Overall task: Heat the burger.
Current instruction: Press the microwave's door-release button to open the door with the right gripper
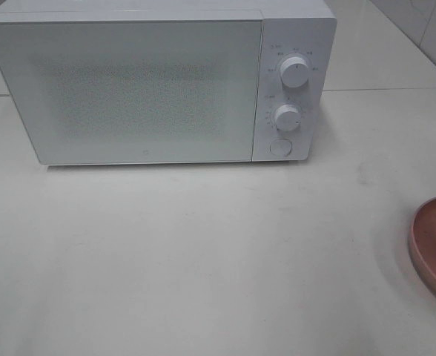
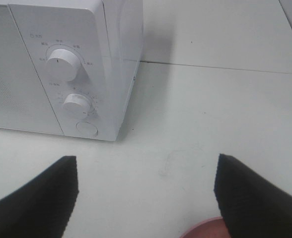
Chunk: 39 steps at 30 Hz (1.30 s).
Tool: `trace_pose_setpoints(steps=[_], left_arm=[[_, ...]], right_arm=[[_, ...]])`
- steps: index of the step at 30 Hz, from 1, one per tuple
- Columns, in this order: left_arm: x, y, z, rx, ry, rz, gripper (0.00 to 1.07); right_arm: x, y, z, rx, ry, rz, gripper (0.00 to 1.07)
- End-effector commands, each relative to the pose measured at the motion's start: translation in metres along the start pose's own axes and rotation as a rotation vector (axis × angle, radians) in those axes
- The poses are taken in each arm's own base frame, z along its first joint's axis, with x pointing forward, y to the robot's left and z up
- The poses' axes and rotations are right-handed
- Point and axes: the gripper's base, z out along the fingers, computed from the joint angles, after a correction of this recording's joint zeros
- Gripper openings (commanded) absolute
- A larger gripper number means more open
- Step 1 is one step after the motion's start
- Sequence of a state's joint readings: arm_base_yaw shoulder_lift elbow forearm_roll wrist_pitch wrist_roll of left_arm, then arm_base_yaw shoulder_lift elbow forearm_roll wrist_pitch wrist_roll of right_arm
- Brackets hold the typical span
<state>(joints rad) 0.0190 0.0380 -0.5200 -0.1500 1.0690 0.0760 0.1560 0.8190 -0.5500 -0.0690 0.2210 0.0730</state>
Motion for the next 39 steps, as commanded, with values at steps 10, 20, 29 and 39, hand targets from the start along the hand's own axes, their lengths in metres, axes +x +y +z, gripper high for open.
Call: trace_pose_setpoints(steps=[10,20,29,39], left_arm=[[0.001,0.000,0.001,0.003,0.000,-0.007,0.98],[0.001,0.000,0.001,0.003,0.000,-0.007,0.98],[0.001,0.000,0.001,0.003,0.000,-0.007,0.98],[0.001,0.000,0.001,0.003,0.000,-0.007,0.98]], right_arm=[[-0.006,0.002,0.041,-0.016,-0.059,0.005,0.75],[0.007,0.005,0.072,-0.046,-0.249,0.007,0.75],[0.034,0.013,0.090,-0.022,-0.229,0.020,0.75],[0.057,0.044,0.100,0.035,-0.299,-0.027,0.75]])
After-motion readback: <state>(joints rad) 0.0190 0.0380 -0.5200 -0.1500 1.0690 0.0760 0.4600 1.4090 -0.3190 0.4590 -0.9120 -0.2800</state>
